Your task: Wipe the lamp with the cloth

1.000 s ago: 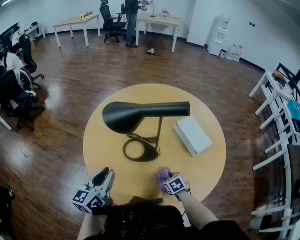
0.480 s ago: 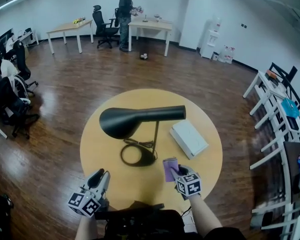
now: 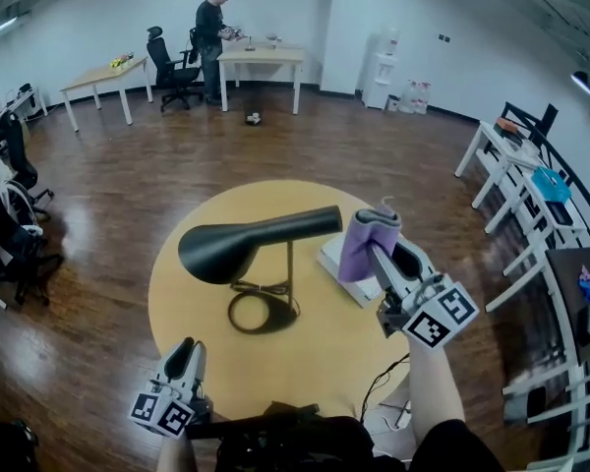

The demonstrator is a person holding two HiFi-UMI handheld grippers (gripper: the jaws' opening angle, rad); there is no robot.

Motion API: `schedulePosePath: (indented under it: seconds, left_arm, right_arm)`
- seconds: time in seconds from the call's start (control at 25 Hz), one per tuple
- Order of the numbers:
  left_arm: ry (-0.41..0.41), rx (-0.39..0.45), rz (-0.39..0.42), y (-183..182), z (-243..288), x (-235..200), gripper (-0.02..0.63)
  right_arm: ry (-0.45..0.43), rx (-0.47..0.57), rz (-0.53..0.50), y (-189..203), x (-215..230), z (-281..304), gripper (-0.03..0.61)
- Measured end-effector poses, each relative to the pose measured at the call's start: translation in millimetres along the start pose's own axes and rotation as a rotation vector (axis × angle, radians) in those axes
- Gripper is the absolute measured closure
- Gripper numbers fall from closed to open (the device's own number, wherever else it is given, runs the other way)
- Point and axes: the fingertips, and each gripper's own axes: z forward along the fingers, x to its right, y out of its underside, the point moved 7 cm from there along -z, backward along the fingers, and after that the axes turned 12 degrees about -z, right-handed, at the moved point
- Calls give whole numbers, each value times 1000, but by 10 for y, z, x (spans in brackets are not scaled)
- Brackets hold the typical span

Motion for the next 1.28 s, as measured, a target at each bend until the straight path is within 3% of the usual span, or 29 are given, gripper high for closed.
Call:
schedulePosePath:
  seconds: [0.16,0.36,0.6,0.84,1.0,1.12,1.28]
  left_arm:
    - [-22,48,32,30,-38,13,527]
    - [-34,53,39,40,-16,49,528]
    - [-71,38,30,120,-67,113,528]
    - [-91,16,0,206,-116,22,528]
    - [-88,-5,-11,288,-125,18,528]
    - [-81,-21,-19,299,-110,-3,528]
    - [-68,-36,-15,272,-70,11,528]
  right_arm:
    - [-44,93,-31,-394,82,216,479]
    - [-87,19,3,-250,119,661,479]
    - [-123,133,394,81,292,558,480]
    - [-178,210,652,397,235,479,480]
    - [-231,243,765,556,148,370,480]
    - [-256,191,758,672,17,312,480]
    - [-173,83,534,640,-44,235,480]
